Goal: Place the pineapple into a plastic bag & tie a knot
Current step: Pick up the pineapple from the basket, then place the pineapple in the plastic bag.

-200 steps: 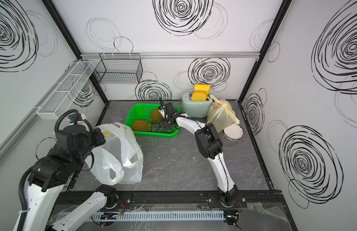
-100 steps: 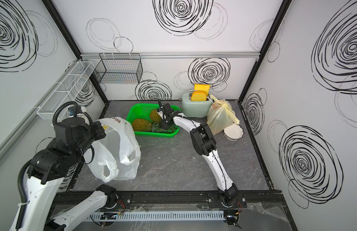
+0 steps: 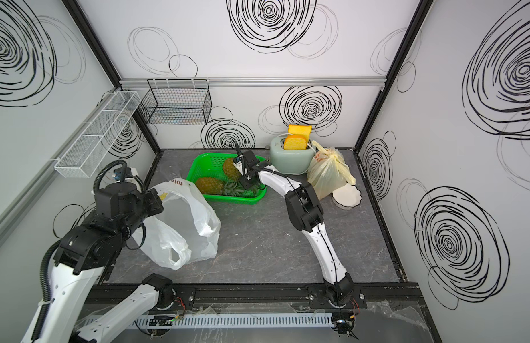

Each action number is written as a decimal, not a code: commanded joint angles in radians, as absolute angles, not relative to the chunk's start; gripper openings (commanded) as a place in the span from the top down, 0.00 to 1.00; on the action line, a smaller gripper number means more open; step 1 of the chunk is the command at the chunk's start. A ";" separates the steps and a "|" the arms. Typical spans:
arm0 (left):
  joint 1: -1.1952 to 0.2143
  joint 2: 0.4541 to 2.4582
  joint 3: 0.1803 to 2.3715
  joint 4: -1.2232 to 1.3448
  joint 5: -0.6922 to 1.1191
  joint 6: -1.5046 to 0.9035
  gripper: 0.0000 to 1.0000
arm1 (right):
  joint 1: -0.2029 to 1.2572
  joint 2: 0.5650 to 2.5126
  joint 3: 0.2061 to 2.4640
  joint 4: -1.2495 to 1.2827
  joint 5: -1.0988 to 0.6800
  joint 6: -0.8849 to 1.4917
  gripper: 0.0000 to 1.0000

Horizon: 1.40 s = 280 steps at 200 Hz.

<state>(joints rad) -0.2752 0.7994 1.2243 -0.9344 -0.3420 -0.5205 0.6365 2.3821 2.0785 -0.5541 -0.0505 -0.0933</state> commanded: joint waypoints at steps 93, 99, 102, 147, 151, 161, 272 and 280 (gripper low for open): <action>-0.248 0.715 0.939 -0.720 -0.087 -0.616 1.00 | 0.627 1.959 2.067 -0.631 -0.255 -0.014 1.00; -0.247 0.713 0.935 -0.715 -0.078 -0.609 1.00 | 0.629 1.919 2.032 -0.657 -0.270 0.005 1.00; -0.247 0.712 0.932 -0.712 -0.074 -0.606 1.00 | 0.630 1.899 2.014 -0.669 -0.279 0.014 1.00; -0.243 0.707 0.905 -0.687 -0.019 -0.574 1.00 | 0.684 1.558 1.666 -0.826 -0.279 0.130 1.00; -0.244 0.706 0.905 -0.687 -0.020 -0.574 1.00 | 0.692 1.535 1.647 -0.849 -0.272 0.141 1.00; -0.243 0.705 0.904 -0.686 -0.017 -0.567 1.00 | 0.711 1.484 1.605 -0.916 -0.254 0.171 1.00; -0.241 0.689 0.871 -0.664 0.036 -0.538 1.00 | 1.128 1.227 1.014 -0.825 -0.433 0.373 1.00; -0.241 0.686 0.869 -0.664 0.046 -0.531 1.00 | 1.135 1.235 1.004 -0.784 -0.431 0.377 1.00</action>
<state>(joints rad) -0.2474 0.6964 0.8860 -0.7116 0.0170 -0.5545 1.0935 1.2770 1.0073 -0.9840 -0.3695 0.3588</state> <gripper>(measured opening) 0.049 0.395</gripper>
